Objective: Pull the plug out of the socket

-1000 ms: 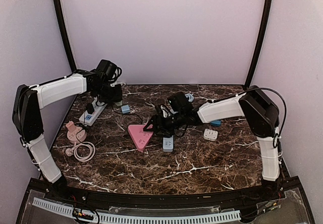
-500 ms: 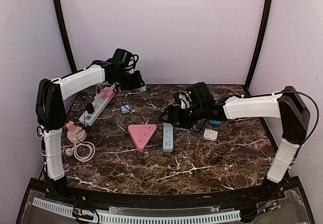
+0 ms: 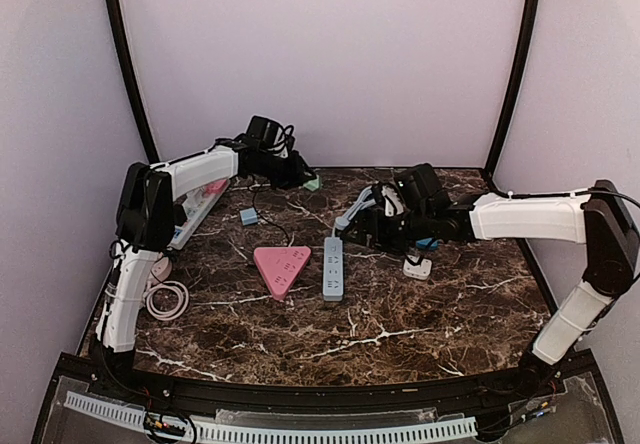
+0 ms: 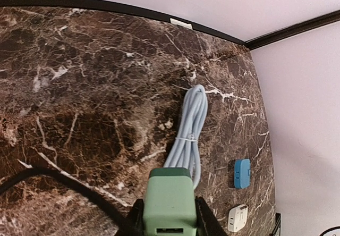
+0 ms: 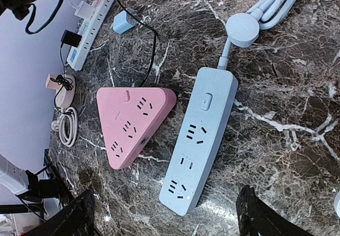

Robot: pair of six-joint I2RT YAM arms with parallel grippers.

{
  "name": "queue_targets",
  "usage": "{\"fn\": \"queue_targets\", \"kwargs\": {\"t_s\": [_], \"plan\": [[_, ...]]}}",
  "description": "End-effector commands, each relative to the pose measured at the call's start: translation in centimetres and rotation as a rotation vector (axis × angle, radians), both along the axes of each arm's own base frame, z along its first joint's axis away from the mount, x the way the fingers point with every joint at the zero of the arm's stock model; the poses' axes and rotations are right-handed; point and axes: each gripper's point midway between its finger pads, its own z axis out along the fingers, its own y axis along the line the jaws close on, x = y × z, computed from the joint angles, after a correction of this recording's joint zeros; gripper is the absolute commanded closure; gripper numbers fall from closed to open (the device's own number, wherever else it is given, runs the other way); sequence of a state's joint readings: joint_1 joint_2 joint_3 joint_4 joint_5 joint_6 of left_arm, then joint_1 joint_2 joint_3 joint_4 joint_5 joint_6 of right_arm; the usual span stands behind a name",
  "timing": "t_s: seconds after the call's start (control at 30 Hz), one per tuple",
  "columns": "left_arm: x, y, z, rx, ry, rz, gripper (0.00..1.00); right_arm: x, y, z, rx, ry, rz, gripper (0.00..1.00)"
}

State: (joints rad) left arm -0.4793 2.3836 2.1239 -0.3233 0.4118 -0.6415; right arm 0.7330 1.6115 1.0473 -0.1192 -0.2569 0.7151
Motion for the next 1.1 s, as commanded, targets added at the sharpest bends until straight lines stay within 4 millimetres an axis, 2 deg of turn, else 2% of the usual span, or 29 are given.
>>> {"fn": "queue_targets", "kwargs": {"t_s": [0.0,0.03,0.1,0.3,0.53,0.8,0.97,1.07], "plan": [[1.9,1.1,0.9,-0.11,0.021,-0.01,1.0,0.0,-0.5,0.9,0.002,-0.03,-0.006,0.11],[2.3,1.4,0.9,-0.126,0.025,-0.011,1.0,-0.1,-0.4,1.0,0.004,-0.03,-0.004,0.12],[2.6,1.7,-0.7,-0.134,0.057,-0.012,1.0,-0.1,-0.4,0.9,0.006,-0.027,-0.002,0.11],[2.8,2.4,-3.6,-0.15,0.134,-0.014,0.95,-0.1,0.0,0.5,0.004,-0.016,0.013,0.11],[2.6,3.2,-5.3,-0.134,0.176,0.007,0.86,0.2,0.6,0.6,0.005,-0.009,0.034,0.11],[2.5,5.0,-6.2,-0.012,0.179,0.055,0.6,0.3,0.9,0.5,0.004,-0.009,0.04,0.11],[2.4,6.0,-5.8,0.05,0.162,0.07,0.54,0.4,1.0,0.3,0.004,-0.004,0.04,0.11],[2.3,6.6,-4.8,0.085,0.142,0.084,0.49,0.4,1.0,0.5,0.007,-0.006,0.042,0.11]]}}
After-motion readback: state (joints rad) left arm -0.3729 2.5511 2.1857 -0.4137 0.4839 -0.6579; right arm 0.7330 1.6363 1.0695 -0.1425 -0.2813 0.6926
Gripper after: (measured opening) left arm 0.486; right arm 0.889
